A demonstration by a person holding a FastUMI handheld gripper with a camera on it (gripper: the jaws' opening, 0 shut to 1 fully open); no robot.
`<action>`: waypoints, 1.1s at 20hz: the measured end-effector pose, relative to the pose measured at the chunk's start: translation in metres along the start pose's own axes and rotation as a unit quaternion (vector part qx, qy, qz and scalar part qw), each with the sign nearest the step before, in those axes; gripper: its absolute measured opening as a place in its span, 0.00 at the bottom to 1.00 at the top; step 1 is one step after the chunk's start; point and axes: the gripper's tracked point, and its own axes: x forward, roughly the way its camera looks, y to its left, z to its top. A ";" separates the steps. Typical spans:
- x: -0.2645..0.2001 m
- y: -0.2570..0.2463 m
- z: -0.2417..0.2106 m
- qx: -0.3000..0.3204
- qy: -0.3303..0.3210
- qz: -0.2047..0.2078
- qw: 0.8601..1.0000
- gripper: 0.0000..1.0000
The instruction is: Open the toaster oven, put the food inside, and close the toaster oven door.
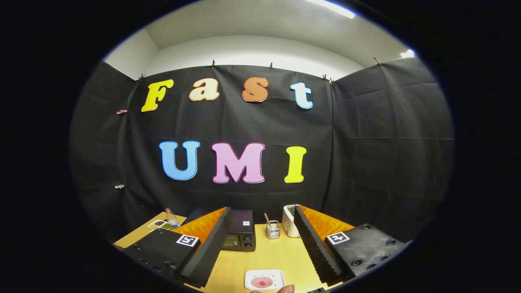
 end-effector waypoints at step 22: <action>0.009 0.009 -0.008 -0.006 0.005 -0.001 1.000 0.98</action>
